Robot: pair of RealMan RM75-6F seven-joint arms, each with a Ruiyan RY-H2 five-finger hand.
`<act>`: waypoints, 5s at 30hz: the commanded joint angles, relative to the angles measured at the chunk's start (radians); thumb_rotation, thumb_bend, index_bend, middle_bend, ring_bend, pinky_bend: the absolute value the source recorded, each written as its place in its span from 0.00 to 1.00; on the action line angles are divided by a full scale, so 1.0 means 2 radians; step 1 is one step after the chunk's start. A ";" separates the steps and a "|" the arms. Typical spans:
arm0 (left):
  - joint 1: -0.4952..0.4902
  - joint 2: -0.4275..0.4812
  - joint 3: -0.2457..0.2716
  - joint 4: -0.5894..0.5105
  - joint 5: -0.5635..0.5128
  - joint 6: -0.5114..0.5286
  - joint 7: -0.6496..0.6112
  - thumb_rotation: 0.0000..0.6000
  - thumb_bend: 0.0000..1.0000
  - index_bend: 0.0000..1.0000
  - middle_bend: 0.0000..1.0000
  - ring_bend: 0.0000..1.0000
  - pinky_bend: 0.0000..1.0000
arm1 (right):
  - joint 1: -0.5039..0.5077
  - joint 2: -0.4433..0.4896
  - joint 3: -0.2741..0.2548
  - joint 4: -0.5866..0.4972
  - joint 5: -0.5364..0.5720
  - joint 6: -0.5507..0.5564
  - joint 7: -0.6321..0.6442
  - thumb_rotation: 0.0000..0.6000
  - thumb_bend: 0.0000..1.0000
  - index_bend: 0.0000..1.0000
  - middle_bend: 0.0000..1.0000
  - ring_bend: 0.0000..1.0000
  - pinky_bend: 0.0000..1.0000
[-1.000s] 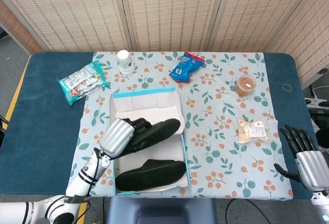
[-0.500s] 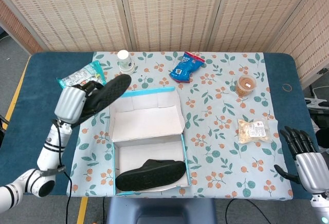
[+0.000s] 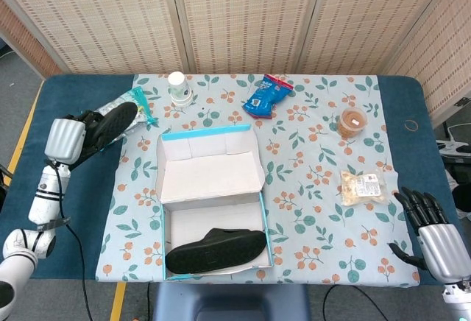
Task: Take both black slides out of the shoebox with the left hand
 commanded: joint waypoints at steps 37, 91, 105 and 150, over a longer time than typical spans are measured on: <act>0.122 -0.014 0.096 -0.003 0.075 0.094 -0.251 1.00 0.42 0.00 0.00 0.00 0.06 | -0.003 0.013 -0.015 -0.009 -0.023 -0.002 0.011 1.00 0.10 0.00 0.00 0.00 0.00; -0.053 0.172 0.061 -0.739 -0.016 -0.223 0.227 1.00 0.38 0.12 0.00 0.00 0.20 | 0.003 0.015 -0.029 -0.007 -0.048 -0.007 0.025 1.00 0.10 0.00 0.00 0.00 0.00; -0.079 0.159 0.071 -0.741 -0.119 -0.255 0.333 1.00 0.36 0.12 0.01 0.01 0.33 | 0.001 0.013 -0.027 -0.010 -0.040 -0.009 0.014 1.00 0.10 0.00 0.00 0.00 0.00; -0.140 0.181 0.088 -0.777 -0.244 -0.243 0.395 1.00 0.68 0.97 0.81 0.62 0.68 | -0.004 0.018 -0.024 -0.010 -0.035 0.001 0.024 1.00 0.10 0.00 0.00 0.00 0.00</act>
